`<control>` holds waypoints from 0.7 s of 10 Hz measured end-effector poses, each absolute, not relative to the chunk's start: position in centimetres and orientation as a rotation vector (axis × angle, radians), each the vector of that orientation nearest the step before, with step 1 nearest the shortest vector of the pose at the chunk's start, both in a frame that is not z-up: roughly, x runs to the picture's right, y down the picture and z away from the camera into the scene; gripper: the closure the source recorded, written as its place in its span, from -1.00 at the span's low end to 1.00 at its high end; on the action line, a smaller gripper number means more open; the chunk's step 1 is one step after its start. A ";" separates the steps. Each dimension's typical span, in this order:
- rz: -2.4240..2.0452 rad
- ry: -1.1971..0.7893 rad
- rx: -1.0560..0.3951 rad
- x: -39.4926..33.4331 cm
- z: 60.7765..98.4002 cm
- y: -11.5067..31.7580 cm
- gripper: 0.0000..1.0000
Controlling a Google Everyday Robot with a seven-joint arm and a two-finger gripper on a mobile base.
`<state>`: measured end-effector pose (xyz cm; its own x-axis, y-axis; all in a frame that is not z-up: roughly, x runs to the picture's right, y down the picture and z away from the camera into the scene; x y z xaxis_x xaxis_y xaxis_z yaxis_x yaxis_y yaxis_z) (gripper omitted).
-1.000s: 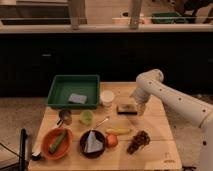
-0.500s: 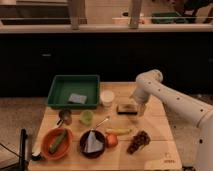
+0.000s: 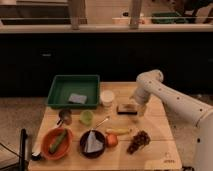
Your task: Wipe table surface with eraser
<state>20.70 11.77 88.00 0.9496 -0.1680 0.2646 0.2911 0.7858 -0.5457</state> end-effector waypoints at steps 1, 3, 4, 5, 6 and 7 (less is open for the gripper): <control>-0.220 -0.224 -0.615 20.6 88.0 11.6 -0.60; -0.169 -0.258 -0.611 20.2 88.1 11.4 -0.60; -0.139 -0.275 -0.614 20.0 88.3 11.3 -0.60; -0.112 -0.291 -0.623 19.6 88.6 11.3 -0.60; -0.093 -0.305 -0.633 19.2 88.8 11.4 -0.60; -0.075 -0.320 -0.646 18.8 89.0 11.5 -0.60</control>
